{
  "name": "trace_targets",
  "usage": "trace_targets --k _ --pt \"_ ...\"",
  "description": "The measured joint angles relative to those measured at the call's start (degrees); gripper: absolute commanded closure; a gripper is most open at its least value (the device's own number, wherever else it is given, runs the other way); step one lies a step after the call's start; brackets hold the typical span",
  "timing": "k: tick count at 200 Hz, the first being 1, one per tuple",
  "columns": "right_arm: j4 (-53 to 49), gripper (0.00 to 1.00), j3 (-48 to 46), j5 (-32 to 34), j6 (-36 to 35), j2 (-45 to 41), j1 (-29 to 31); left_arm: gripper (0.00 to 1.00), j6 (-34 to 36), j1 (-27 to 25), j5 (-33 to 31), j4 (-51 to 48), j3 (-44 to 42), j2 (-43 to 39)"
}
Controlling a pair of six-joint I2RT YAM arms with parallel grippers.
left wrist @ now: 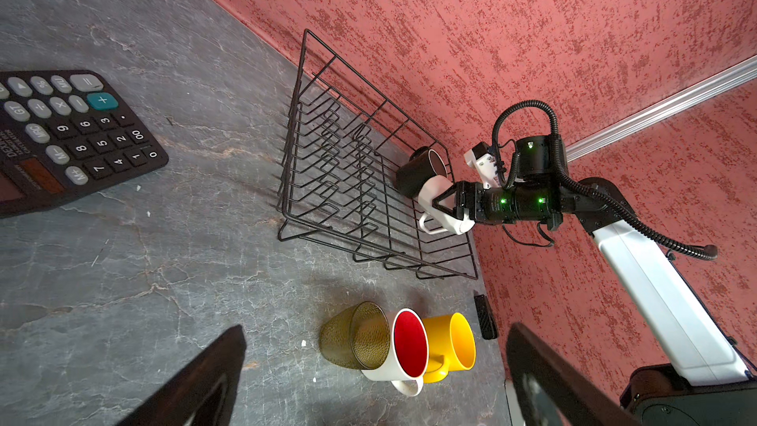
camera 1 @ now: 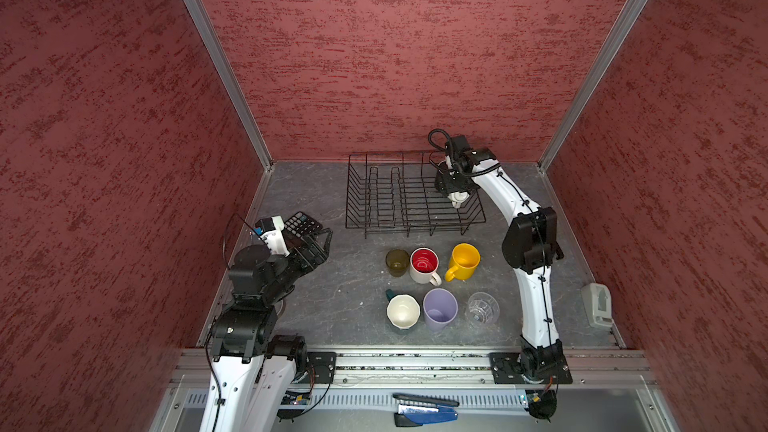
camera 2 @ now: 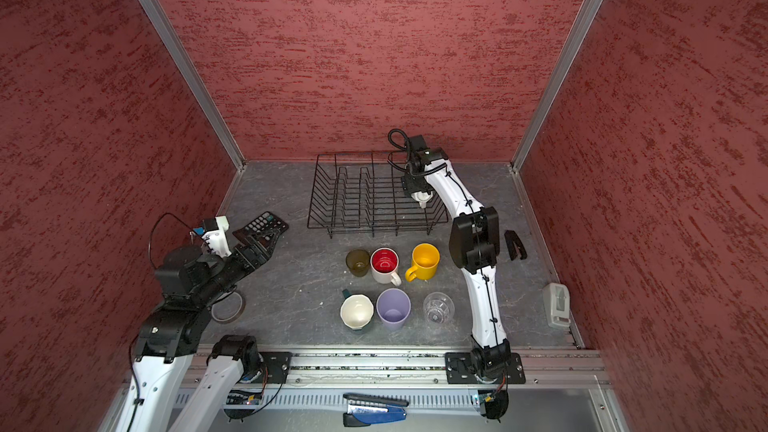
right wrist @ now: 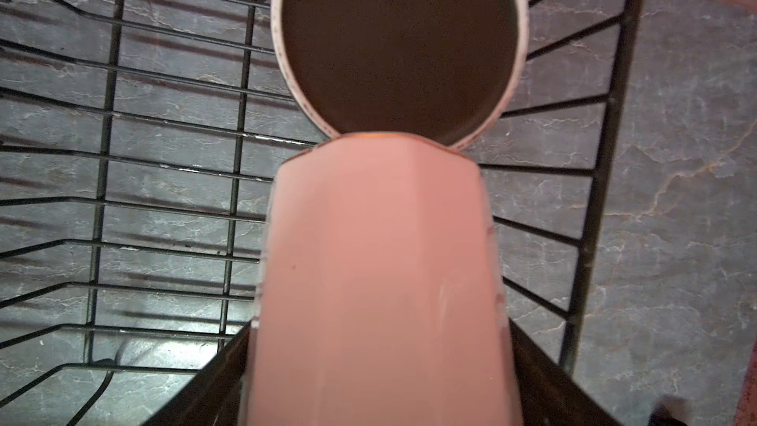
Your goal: Load the cups into the dish rack
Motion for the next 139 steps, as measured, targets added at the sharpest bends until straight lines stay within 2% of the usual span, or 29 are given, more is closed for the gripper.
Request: trace_targets --k 83,139 --pt "-0.8 0.97 1.9 0.1 -0.2 2.3 -0.6 0.00 -0.2 0.3 0.0 0.0 0.0 0.4" --pt "0.3 1.00 -2.5 -1.2 0.5 -0.7 -0.8 0.01 -0.4 0.3 0.0 0.0 0.0 0.3"
